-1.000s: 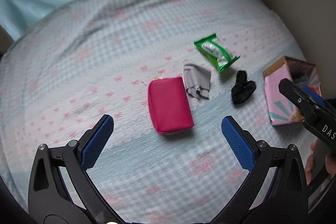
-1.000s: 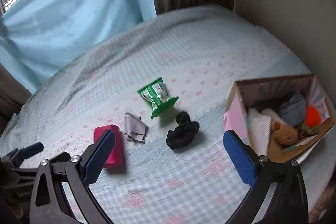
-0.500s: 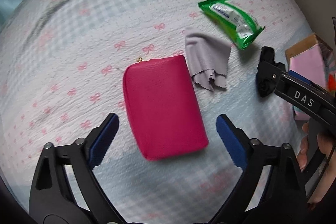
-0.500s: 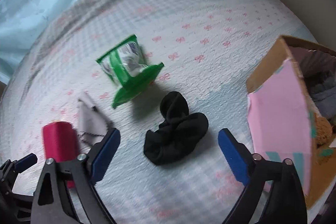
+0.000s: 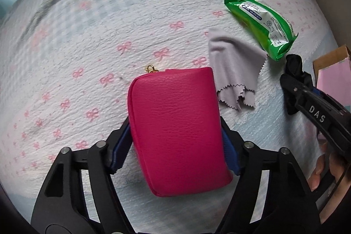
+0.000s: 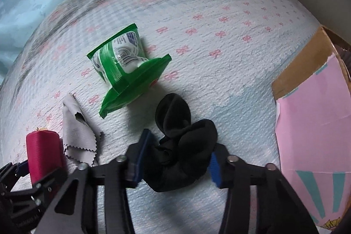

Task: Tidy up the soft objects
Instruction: 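Grasp the pink pouch with the left tool while the right tool grasps the black scrunchie, then carry the pink pouch and black scrunchie over the box with both tools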

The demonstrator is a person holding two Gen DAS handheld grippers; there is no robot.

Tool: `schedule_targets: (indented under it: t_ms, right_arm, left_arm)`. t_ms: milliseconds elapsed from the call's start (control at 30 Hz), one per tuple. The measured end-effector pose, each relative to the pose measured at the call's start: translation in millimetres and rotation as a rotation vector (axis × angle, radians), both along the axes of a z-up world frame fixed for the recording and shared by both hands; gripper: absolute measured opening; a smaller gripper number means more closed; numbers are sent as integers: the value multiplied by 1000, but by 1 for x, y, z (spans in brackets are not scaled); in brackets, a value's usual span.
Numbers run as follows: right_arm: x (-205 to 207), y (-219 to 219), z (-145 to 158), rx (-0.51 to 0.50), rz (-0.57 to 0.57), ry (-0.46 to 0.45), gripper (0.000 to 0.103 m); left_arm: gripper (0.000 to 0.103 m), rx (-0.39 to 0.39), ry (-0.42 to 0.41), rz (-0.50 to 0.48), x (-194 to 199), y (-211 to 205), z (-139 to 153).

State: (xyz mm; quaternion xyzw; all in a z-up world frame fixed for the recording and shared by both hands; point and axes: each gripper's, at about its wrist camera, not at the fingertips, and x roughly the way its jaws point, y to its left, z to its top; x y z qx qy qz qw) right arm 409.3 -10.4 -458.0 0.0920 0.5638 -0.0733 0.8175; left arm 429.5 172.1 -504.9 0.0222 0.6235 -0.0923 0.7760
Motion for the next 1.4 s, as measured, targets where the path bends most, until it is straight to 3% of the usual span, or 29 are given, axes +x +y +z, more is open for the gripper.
schedule_targets:
  t_ms: [267,467,633,833,1167,1400]
  right_arm:
    - [-3,1,2,25,28,-5,19]
    - [-14,-3,26,35,34,-33,18]
    - [-23,-5,55,44,55,-80,18]
    - [-47,-7,103,55,79,-159,18]
    - [-111,-25,218,86,119,-295,18]
    - [-158,-50,290,71,140,-350,18]
  left_arm:
    - [51,5,-7,7,-5,8,8]
    - [46,47,-41,-13,-13,12,28]
    - [46,45,-91,13,-30,16,61]
    - [45,45,-156,32,-60,14,111]
    - [45,36,-323,48,-127,-8,232]
    - [45,-51,-395,65,-165,-34,295]
